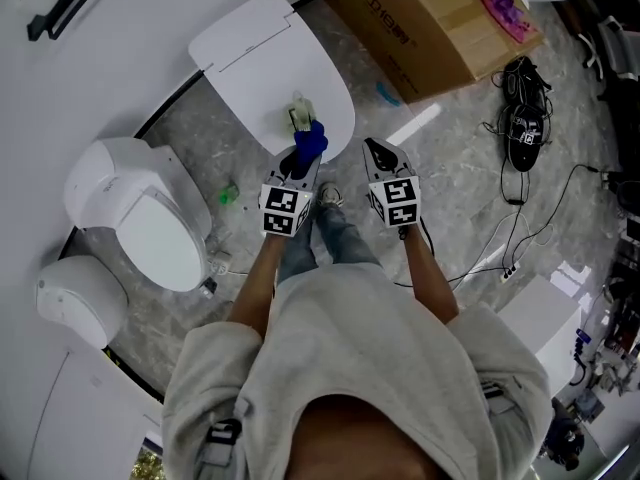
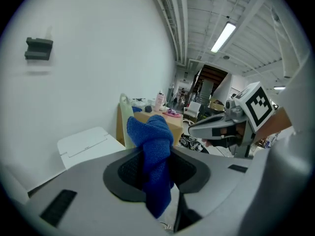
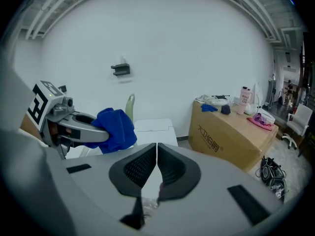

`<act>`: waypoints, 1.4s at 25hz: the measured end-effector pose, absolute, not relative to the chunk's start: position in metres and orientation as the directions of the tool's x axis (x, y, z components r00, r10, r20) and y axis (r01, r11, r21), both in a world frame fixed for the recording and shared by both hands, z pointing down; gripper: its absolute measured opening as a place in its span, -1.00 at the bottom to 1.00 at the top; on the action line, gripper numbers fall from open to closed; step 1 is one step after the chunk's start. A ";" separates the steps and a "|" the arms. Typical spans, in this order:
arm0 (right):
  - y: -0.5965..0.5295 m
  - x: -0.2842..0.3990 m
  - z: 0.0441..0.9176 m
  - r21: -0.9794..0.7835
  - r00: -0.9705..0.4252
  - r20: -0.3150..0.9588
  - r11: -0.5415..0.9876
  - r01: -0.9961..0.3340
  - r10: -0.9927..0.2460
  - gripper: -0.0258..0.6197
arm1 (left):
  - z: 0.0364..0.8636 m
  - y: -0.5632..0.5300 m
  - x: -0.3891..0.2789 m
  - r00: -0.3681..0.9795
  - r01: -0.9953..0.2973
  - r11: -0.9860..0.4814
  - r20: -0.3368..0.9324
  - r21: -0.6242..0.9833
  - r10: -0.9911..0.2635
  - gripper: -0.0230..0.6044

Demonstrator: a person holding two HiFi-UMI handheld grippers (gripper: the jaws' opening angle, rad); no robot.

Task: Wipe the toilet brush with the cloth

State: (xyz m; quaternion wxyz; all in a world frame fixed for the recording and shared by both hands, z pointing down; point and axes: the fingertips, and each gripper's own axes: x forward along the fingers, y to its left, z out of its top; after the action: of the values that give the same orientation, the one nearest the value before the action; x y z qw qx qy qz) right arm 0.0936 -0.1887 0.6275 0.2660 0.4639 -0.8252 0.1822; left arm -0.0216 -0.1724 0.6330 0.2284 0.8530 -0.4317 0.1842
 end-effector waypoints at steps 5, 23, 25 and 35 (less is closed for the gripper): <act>-0.195 0.092 0.603 -0.055 -0.430 0.552 0.483 -0.874 -0.715 -0.82 | 0.591 -0.182 -0.028 0.554 -0.826 -0.530 0.452 0.194 -0.699 -0.52; -0.267 0.064 0.476 0.039 -0.471 0.292 0.503 -0.864 -0.832 -0.82 | 0.466 -0.251 -0.097 0.435 -0.899 -0.434 0.259 0.066 -0.862 -0.52; -0.275 0.057 0.465 0.053 -0.479 0.271 0.510 -0.859 -0.835 -0.82 | 0.458 -0.258 -0.108 0.418 -0.907 -0.416 0.242 0.064 -0.875 -0.52; -0.301 0.036 0.428 0.079 -0.483 0.185 0.503 -0.861 -0.856 -0.82 | 0.440 -0.276 -0.152 0.367 -0.930 -0.362 0.209 0.061 -0.906 -0.52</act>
State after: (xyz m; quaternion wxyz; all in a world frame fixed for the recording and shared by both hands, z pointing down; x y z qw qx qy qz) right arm 0.0357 -0.3008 0.4276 0.1004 0.4984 -0.8610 0.0124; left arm -0.1524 -0.2759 0.4398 0.0846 0.8224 -0.5583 0.0696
